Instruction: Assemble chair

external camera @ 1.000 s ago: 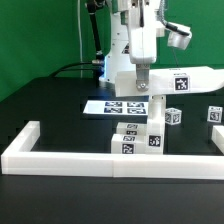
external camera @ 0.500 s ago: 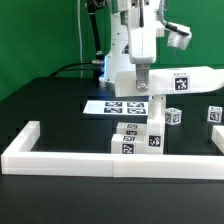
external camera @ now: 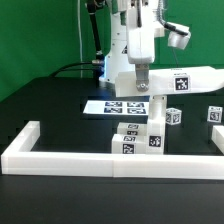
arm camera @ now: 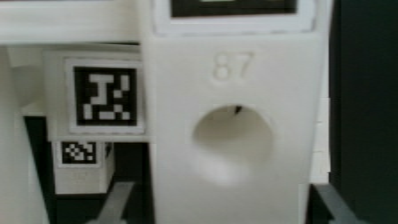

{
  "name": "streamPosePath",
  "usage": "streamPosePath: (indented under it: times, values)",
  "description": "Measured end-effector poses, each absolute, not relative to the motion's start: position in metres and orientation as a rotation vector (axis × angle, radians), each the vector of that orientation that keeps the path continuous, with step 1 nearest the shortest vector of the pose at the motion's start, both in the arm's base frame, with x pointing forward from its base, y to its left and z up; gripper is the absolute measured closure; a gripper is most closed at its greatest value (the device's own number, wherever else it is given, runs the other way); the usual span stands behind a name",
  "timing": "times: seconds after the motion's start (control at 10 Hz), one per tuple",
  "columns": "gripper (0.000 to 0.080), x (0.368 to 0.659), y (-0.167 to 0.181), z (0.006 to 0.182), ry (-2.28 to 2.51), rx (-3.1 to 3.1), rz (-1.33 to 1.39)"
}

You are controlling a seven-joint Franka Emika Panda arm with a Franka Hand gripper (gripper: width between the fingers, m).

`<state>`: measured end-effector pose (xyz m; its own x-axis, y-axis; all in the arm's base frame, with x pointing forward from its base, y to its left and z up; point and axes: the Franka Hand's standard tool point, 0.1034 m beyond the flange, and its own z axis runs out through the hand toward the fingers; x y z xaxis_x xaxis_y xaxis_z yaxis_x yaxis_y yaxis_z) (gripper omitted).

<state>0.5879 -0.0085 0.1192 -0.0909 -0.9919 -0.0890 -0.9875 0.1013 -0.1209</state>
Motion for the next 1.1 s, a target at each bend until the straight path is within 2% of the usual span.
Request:
streamPosePath:
  times: [0.9, 1.1]
  values:
    - [0.0509, 0.5883, -0.011, 0.1187, 2.234, -1.994, -0.049]
    - [0.0509, 0.5851, -0.0123, 0.1126, 2.243, -2.003, -0.038]
